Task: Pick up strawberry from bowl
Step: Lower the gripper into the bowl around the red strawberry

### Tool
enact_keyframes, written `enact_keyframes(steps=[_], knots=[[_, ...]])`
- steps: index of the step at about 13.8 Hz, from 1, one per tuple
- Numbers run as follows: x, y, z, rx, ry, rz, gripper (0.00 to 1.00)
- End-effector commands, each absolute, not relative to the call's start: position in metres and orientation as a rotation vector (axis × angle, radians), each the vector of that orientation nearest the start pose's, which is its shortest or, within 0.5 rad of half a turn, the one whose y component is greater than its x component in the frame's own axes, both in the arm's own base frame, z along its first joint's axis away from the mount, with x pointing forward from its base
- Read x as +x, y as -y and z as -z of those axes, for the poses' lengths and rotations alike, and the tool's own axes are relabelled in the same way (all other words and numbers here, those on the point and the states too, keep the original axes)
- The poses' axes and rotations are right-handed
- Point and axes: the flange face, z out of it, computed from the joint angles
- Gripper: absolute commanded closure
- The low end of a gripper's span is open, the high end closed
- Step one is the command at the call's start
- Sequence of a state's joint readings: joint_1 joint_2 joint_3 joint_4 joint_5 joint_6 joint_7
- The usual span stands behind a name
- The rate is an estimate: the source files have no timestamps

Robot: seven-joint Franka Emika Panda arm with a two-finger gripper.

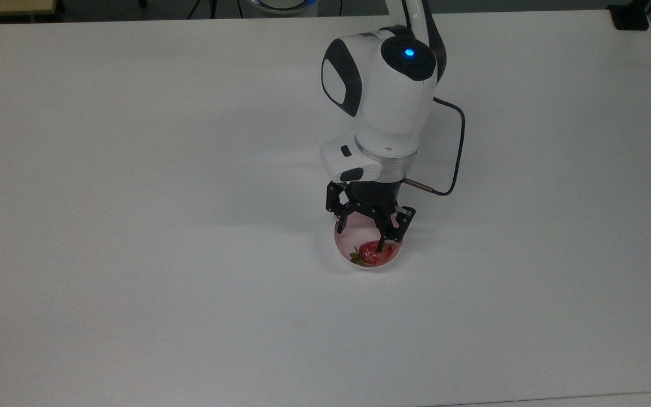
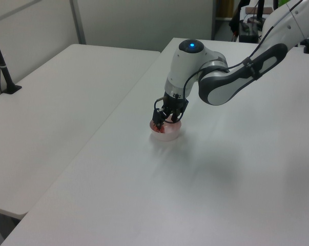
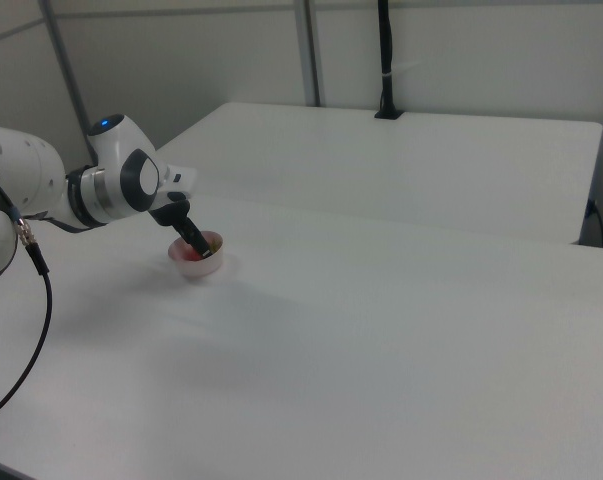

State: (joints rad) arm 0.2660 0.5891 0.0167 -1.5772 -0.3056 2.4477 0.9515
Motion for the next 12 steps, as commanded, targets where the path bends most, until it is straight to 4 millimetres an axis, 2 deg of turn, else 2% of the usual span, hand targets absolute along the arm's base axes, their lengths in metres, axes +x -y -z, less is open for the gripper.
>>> enact_keyframes(steps=[1, 2, 5, 6, 8, 12], knots=[[0.688, -0.201, -0.319, -3.066, -0.682, 0.580, 0.24], [0.688, -0.201, -0.312, -3.076, -0.675, 0.574, 0.24], [0.688, -0.200, -0.302, -3.098, -0.660, 0.569, 0.34], [0.688, -0.200, -0.301, -3.102, -0.656, 0.570, 0.41], [0.688, -0.199, -0.303, -3.101, -0.657, 0.575, 0.51], [0.690, -0.195, -0.322, -3.085, -0.659, 0.607, 0.55]])
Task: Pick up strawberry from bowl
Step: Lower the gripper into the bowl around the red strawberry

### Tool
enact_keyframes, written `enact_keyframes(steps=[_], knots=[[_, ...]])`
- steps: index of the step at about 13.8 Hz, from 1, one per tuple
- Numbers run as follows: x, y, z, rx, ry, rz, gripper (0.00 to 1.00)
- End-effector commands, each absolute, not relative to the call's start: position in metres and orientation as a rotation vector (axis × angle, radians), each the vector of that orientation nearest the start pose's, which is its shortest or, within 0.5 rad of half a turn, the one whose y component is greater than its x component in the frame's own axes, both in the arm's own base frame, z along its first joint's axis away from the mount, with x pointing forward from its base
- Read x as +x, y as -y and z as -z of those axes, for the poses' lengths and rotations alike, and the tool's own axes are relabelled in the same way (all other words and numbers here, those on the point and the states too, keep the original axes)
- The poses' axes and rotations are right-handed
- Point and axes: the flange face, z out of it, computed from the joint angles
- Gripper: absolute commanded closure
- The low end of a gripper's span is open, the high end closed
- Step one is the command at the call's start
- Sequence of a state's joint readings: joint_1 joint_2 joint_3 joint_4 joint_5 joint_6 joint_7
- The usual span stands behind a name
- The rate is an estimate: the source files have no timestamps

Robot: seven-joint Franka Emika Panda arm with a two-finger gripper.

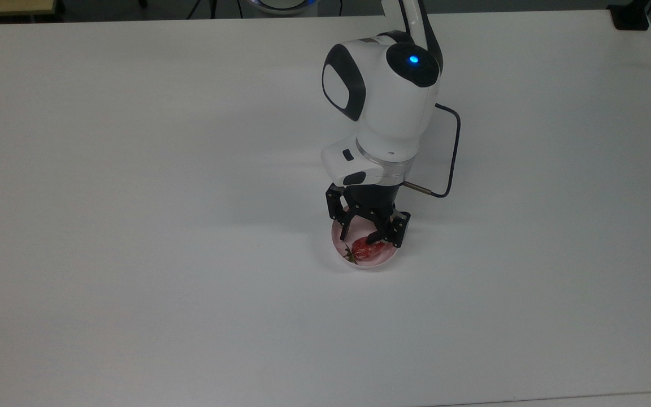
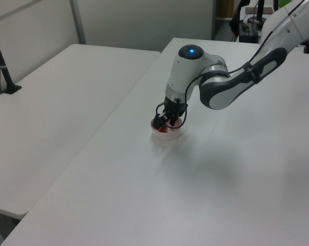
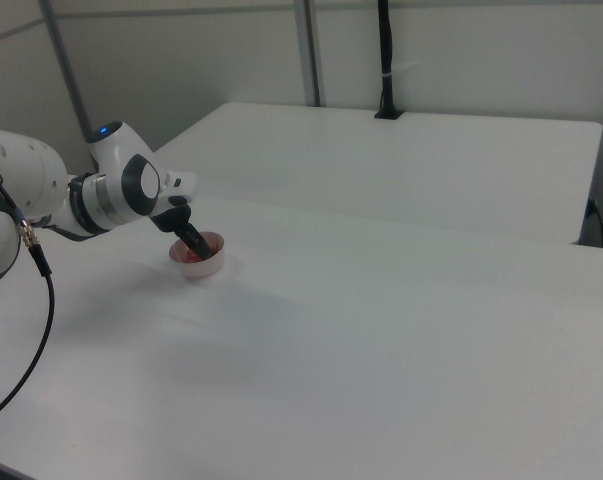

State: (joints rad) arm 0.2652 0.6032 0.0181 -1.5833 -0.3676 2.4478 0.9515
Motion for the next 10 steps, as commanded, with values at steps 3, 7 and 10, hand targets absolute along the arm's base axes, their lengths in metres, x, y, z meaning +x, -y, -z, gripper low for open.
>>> enact_keyframes(steps=[3, 7, 10], knots=[[0.690, -0.193, -0.343, -3.082, -0.636, 0.632, 0.65], [0.689, -0.194, -0.335, -3.104, -0.590, 0.618, 0.68], [0.689, -0.194, -0.331, -3.112, -0.578, 0.609, 0.52]])
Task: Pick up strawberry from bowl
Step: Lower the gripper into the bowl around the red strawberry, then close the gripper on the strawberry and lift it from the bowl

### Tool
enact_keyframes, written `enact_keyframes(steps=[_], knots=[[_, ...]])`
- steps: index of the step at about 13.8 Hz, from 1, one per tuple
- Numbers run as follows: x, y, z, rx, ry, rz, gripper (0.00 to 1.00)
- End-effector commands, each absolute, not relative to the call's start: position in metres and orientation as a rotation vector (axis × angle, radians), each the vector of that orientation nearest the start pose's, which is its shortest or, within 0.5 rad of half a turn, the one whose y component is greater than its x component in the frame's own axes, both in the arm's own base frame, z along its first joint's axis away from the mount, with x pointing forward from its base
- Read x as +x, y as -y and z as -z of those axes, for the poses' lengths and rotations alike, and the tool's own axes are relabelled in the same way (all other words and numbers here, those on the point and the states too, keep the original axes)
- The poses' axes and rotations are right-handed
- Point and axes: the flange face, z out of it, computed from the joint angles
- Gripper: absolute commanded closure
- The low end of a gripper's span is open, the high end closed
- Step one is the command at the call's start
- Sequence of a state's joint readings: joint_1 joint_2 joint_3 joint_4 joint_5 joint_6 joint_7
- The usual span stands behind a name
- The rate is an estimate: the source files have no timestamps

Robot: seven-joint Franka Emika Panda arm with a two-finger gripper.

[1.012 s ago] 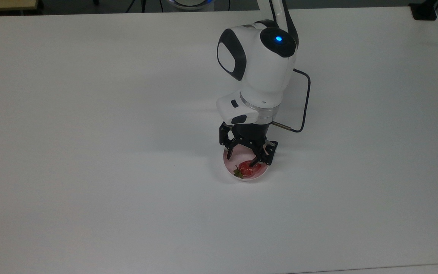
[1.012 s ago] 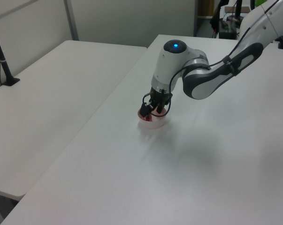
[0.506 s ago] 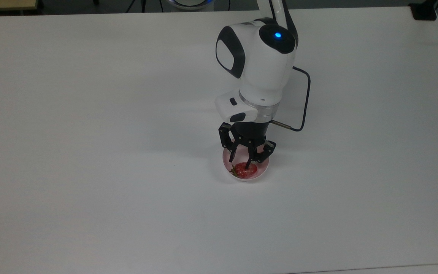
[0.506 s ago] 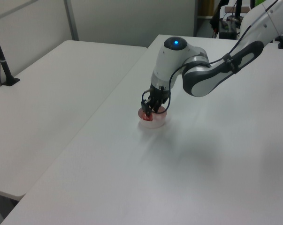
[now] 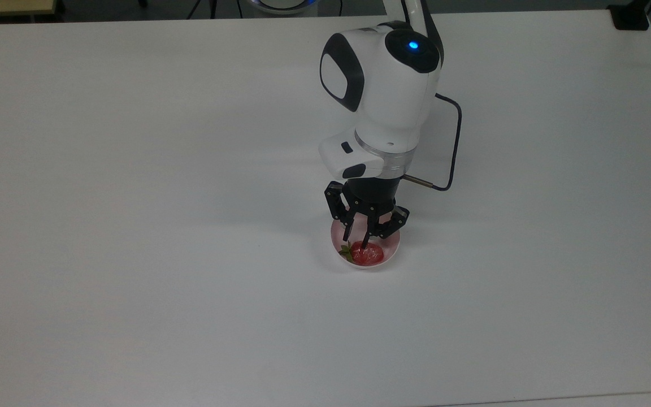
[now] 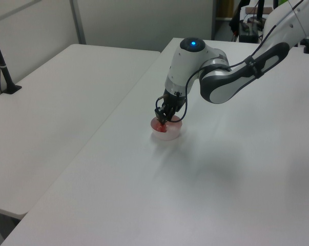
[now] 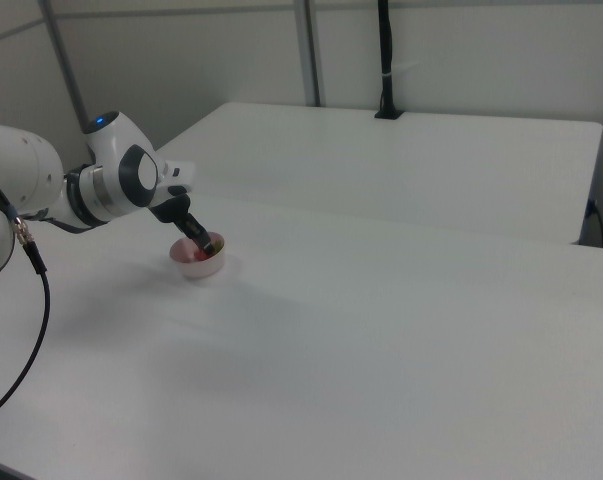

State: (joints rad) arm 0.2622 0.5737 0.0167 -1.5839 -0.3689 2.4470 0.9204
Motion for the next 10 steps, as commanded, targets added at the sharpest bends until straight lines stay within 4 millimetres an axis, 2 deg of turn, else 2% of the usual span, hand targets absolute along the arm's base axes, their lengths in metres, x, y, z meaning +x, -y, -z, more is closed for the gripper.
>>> enact_keyframes(steps=[1, 2, 3, 4, 5, 6, 7, 9, 10], knots=[[0.689, -0.194, -0.329, -3.115, -0.578, 0.605, 0.41], [0.689, -0.194, -0.322, -3.120, -0.582, 0.593, 0.25], [0.689, -0.195, -0.315, -3.128, -0.578, 0.580, 0.19], [0.689, -0.196, -0.308, -3.134, -0.573, 0.569, 0.07], [0.689, -0.197, -0.303, -3.141, -0.569, 0.560, 0.02], [0.689, -0.197, -0.302, -3.149, -0.557, 0.565, 0.02], [0.689, -0.197, -0.301, -3.160, -0.542, 0.574, 0.05], [0.688, -0.197, -0.298, -3.183, -0.511, 0.590, 0.29], [0.688, -0.197, -0.299, -3.178, -0.515, 0.592, 0.51]])
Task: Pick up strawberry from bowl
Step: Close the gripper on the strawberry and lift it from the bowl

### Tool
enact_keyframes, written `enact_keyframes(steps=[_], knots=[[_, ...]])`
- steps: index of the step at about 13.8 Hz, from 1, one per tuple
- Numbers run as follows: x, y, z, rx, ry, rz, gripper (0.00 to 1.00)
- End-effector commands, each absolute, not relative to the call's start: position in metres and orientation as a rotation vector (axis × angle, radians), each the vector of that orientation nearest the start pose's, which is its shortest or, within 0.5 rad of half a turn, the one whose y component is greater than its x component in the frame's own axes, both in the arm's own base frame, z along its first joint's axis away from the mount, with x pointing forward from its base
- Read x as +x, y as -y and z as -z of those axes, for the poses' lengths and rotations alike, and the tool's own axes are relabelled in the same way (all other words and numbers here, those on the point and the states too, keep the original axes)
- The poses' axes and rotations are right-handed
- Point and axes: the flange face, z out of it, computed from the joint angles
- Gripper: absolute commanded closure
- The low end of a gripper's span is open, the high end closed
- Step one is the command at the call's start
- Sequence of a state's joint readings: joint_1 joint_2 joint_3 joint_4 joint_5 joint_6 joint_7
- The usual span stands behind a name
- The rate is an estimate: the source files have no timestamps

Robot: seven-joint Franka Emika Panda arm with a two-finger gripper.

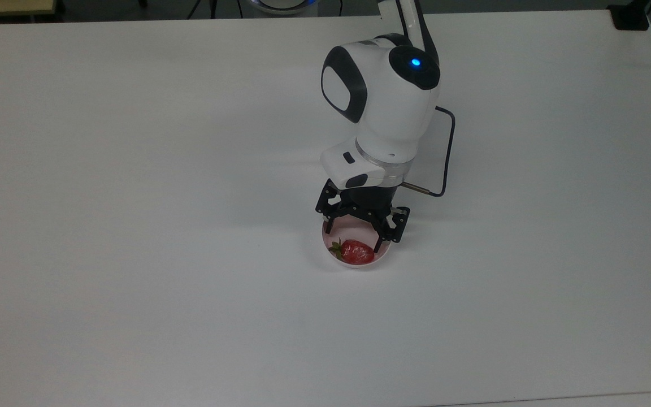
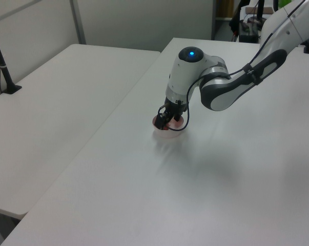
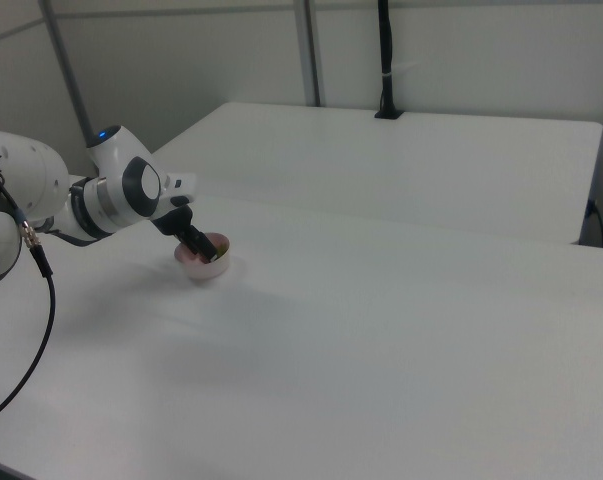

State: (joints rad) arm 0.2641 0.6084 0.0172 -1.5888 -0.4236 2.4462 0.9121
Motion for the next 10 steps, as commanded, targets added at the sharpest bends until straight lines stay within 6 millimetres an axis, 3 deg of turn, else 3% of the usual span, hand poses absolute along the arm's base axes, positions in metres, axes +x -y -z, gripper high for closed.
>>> enact_keyframes(steps=[1, 5, 7, 9, 10], knots=[[0.689, -0.196, -0.299, -3.177, -0.521, 0.591, 0.63], [0.689, -0.196, -0.309, -3.165, -0.524, 0.607, 0.69], [0.689, -0.195, -0.325, -3.149, -0.529, 0.632, 0.69], [0.689, -0.194, -0.327, -3.151, -0.530, 0.634, 0.68], [0.689, -0.194, -0.327, -3.151, -0.530, 0.634, 0.64]])
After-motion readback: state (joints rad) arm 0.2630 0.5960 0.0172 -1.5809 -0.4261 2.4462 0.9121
